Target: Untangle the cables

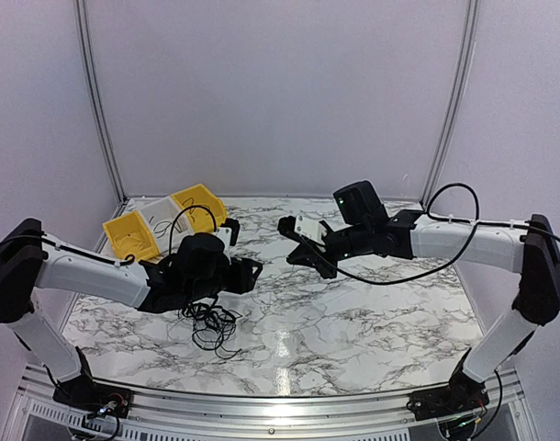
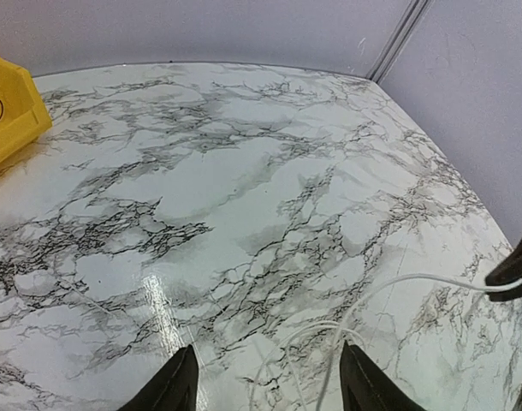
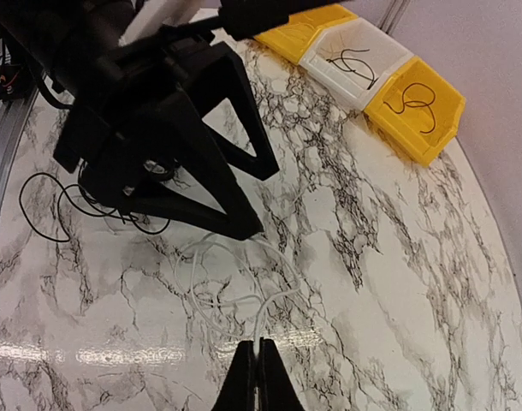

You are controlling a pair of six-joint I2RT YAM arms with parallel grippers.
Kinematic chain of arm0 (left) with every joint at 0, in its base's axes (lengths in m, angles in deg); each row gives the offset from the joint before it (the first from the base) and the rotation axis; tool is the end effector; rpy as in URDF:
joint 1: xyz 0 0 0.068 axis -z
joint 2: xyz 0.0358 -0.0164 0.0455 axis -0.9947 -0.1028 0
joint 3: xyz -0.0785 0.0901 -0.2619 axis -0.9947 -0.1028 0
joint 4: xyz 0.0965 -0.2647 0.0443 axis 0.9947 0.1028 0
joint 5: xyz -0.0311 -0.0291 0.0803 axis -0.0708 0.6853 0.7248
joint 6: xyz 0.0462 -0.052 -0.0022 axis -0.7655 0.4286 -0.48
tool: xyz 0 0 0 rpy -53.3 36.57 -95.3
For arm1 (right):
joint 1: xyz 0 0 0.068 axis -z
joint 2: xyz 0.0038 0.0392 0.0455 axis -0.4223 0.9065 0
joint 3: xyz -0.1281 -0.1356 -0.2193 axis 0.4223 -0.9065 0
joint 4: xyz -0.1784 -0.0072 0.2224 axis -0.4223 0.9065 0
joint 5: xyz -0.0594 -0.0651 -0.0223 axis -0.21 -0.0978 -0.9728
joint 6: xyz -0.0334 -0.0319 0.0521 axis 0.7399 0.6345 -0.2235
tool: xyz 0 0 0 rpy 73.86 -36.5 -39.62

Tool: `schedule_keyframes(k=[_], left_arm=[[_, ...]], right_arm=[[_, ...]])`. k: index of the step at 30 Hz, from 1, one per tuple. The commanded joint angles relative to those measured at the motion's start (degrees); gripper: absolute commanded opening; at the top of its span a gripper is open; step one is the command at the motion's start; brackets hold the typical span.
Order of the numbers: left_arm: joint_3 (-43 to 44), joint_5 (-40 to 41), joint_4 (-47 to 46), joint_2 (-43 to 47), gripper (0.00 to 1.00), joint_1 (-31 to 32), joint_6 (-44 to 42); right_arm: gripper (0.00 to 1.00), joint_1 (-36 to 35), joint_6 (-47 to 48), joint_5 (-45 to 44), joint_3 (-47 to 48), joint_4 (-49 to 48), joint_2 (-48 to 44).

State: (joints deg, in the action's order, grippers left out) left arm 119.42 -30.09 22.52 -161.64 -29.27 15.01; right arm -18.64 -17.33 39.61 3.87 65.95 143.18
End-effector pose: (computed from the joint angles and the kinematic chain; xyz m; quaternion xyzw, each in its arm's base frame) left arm 0.2326 -0.3035 0.1956 0.1147 0.8129 -0.2852 0.4946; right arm 0.2700 0.2896 0.2533 -0.6094 0.6427 0.2340 0.4010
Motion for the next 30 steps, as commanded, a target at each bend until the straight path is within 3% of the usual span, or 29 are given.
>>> schedule_keyframes(k=[1, 12, 16, 24, 30], left_arm=[[2.9, 4.9, -3.4, -3.9, 0.56, 0.2, 2.5], [4.4, 7.3, -7.4, -10.5, 0.48, -1.7, 5.6], [-0.7, 13.1, -7.4, -5.1, 0.51, -2.0, 7.1], [-7.8, 18.2, -1.7, 8.6, 0.55, -1.5, 0.0], [-8.3, 1.9, -3.3, 12.5, 0.58, -0.8, -4.7]], right_arm=[[0.0, -0.2, -0.5, 3.6, -0.1, -2.0, -3.7], [0.0, -0.2, 0.1, 10.1, -0.5, -0.5, -5.7], [0.0, -0.1, -0.1, 8.0, -0.6, -1.3, -4.8], [0.0, 0.0, -0.9, 3.5, -0.7, -2.5, -3.4], [0.0, 0.0, -0.7, 1.0, -0.8, -3.0, -2.4]])
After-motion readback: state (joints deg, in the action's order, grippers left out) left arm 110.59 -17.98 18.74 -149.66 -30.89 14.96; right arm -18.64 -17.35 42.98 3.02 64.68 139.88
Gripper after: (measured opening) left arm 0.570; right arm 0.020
